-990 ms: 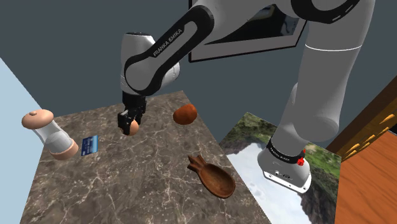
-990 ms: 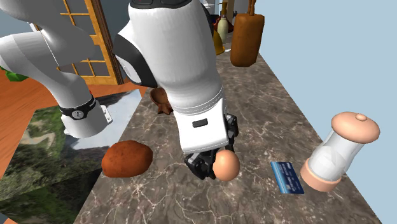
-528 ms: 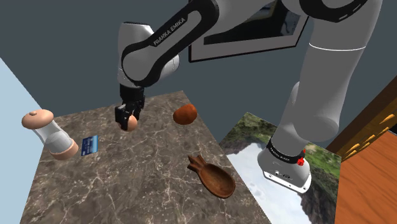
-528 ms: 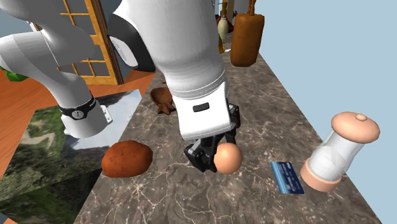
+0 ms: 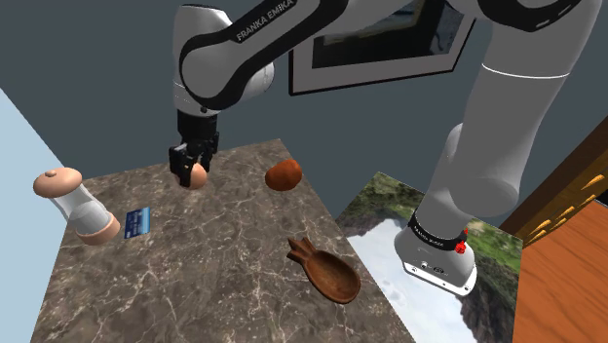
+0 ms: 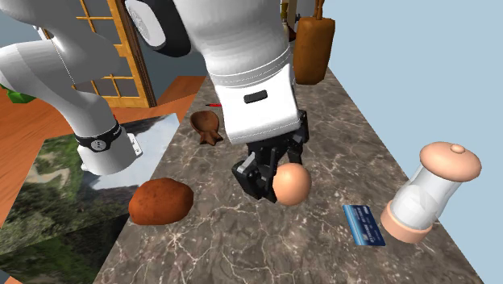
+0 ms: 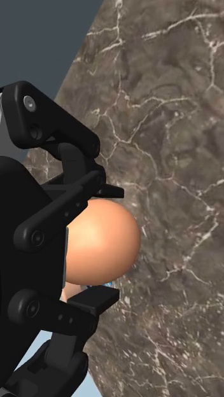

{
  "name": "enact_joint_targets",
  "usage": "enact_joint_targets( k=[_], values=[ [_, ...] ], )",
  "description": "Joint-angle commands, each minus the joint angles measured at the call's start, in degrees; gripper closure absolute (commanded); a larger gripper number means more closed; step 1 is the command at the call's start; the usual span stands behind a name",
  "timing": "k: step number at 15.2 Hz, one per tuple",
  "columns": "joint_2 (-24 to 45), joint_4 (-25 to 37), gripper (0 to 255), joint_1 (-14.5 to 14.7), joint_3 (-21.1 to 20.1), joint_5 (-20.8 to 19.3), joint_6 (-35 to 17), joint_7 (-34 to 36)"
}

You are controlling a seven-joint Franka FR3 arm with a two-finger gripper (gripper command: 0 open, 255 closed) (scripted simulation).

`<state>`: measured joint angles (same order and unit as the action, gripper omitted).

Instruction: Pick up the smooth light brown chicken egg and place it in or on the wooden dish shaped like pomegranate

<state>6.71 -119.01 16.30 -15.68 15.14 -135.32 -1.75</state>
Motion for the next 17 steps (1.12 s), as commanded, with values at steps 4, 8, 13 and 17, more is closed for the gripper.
enact_joint_targets(
  k=[4, 8, 13, 17],
  values=[
    [-1.9, 1.6, 255, -0.2, 0.1, -0.1, 3.5, 0.5],
    [-6.5, -2.9, 255, 0.1, -0.3, 1.4, 3.4, 0.5],
    [-17.1, -14.4, 255, 1.6, -1.4, 5.4, 2.0, 0.4],
    [-25.8, -22.6, 255, 3.6, -2.2, 8.5, 2.2, 0.9]
  ],
)
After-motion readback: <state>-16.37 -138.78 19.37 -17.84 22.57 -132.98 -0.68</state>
